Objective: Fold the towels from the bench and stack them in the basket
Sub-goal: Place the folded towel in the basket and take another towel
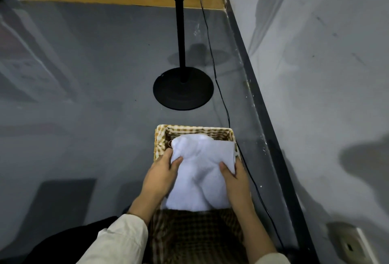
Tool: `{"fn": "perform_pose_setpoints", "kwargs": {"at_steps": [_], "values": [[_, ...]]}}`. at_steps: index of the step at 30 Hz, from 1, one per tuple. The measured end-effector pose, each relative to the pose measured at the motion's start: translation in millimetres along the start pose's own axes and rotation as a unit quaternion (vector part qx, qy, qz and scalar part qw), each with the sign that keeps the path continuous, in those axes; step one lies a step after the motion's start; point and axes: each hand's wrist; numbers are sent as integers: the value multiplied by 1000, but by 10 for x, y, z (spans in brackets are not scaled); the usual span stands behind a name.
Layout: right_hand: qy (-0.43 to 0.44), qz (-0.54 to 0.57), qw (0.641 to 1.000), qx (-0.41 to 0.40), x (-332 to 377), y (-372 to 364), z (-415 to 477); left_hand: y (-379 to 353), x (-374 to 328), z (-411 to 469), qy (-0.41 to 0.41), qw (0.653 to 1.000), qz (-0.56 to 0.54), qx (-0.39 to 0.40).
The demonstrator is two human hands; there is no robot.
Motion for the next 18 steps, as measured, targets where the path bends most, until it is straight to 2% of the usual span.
{"fn": "perform_pose_setpoints", "kwargs": {"at_steps": [6,9,12,18], "values": [[-32,-20,999,-28,-42,-56,217,-104,49,172,-8,1000,20,0],[-10,-35,999,-5,-51,-55,281,-140,76,237,3,1000,14,2],[-6,-115,993,9,-89,-62,321,-140,114,243,9,1000,13,0],[53,-194,979,19,-65,-15,287,-128,50,202,-35,993,110,-22]]}}
Point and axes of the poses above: each hand's wrist, its own z-axis towards the middle knuckle, its own y-axis out of the back of the hand, x = y × z, and after that the axes turned 13 degrees about -z, right-handed
